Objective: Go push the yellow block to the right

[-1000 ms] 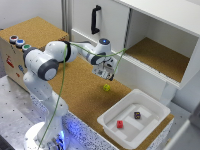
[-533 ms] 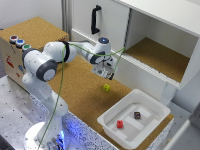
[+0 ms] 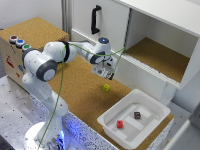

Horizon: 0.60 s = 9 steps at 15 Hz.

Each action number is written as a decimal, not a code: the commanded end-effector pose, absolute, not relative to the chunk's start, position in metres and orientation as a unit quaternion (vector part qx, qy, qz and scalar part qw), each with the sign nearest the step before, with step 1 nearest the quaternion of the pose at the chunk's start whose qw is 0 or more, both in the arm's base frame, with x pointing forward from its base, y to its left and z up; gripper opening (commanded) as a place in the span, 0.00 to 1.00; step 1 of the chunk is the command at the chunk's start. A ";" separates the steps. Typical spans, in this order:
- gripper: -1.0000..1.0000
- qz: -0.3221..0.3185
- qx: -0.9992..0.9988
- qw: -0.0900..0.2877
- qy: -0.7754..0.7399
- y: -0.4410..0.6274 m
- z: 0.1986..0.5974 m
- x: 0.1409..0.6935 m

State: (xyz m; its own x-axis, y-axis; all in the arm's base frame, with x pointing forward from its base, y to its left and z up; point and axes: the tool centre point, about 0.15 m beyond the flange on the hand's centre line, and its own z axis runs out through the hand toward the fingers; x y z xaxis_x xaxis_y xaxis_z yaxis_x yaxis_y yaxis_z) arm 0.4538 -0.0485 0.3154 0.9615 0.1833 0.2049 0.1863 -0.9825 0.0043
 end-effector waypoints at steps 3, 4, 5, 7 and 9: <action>1.00 -0.103 -0.990 0.007 -0.093 -0.048 0.315 0.454; 1.00 -0.114 -0.986 -0.021 -0.120 -0.065 0.333 0.456; 1.00 -0.114 -0.984 -0.031 -0.133 -0.084 0.349 0.457; 1.00 -0.122 -0.977 -0.032 -0.169 -0.106 0.374 0.455; 1.00 -0.130 -0.973 -0.022 -0.191 -0.131 0.381 0.449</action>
State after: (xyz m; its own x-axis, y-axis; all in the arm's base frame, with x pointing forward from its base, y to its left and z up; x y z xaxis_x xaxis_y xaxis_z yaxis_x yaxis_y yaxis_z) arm 0.4610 -0.0767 0.3414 0.9363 0.2696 0.2252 0.2513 -0.9620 0.1069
